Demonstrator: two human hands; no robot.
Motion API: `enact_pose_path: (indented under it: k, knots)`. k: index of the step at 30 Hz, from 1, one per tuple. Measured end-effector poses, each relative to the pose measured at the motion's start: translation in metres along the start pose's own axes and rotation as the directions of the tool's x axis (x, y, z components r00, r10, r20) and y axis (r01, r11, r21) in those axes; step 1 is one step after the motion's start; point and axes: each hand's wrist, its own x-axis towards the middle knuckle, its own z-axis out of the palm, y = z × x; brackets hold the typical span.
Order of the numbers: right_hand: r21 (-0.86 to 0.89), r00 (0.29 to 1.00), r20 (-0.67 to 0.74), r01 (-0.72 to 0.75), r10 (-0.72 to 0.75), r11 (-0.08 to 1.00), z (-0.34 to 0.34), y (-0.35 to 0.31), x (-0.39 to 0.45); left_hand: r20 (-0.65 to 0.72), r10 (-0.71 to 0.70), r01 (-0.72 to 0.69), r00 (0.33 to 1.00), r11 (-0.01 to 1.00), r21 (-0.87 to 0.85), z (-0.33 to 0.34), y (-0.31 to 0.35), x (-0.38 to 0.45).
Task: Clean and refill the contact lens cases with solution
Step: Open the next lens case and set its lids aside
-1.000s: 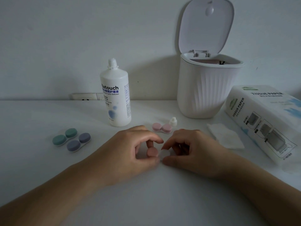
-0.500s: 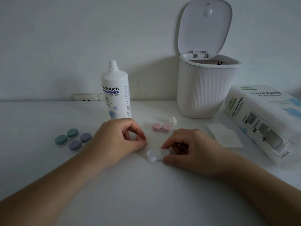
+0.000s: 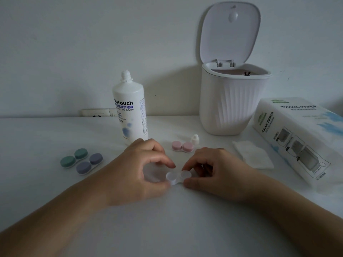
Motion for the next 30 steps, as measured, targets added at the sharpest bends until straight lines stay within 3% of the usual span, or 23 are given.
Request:
enact_pose_path:
  k: [13, 17, 21, 25, 28, 30]
  knots:
    - [0.019, 0.999, -0.05, 0.01, -0.009, 1.0, 0.0, 0.001, 0.0, -0.048, -0.034, 0.032, 0.998, 0.999, -0.029, 0.008, 0.001, 0.006]
    - [-0.001, 0.968, -0.25, -0.015, 0.014, 1.0, -0.018, 0.003, -0.007, -0.056, -0.06, 0.057, 0.997, 0.997, -0.049, 0.006, 0.002, 0.006]
    - [-0.192, 0.88, -0.462, -0.218, 0.108, 0.957, -0.051, 0.019, -0.013, -0.075, -0.062, 0.057, 0.995, 0.996, -0.074, 0.004, 0.003, 0.006]
    - [-0.421, 0.874, -0.361, -0.463, 0.324, 0.78, -0.066, 0.032, -0.023, -0.093, -0.055, 0.047, 0.994, 0.996, -0.082, 0.003, 0.004, 0.006]
    - [-0.543, 0.89, -0.244, -0.454, 0.385, 0.707, -0.062, 0.035, -0.027, -0.106, -0.054, 0.045, 0.993, 0.996, -0.082, 0.003, 0.004, 0.006]
    - [-0.543, 0.895, -0.229, -0.445, 0.384, 0.712, -0.059, 0.038, -0.028, -0.117, -0.052, 0.043, 0.992, 0.996, -0.077, 0.002, 0.003, 0.006]
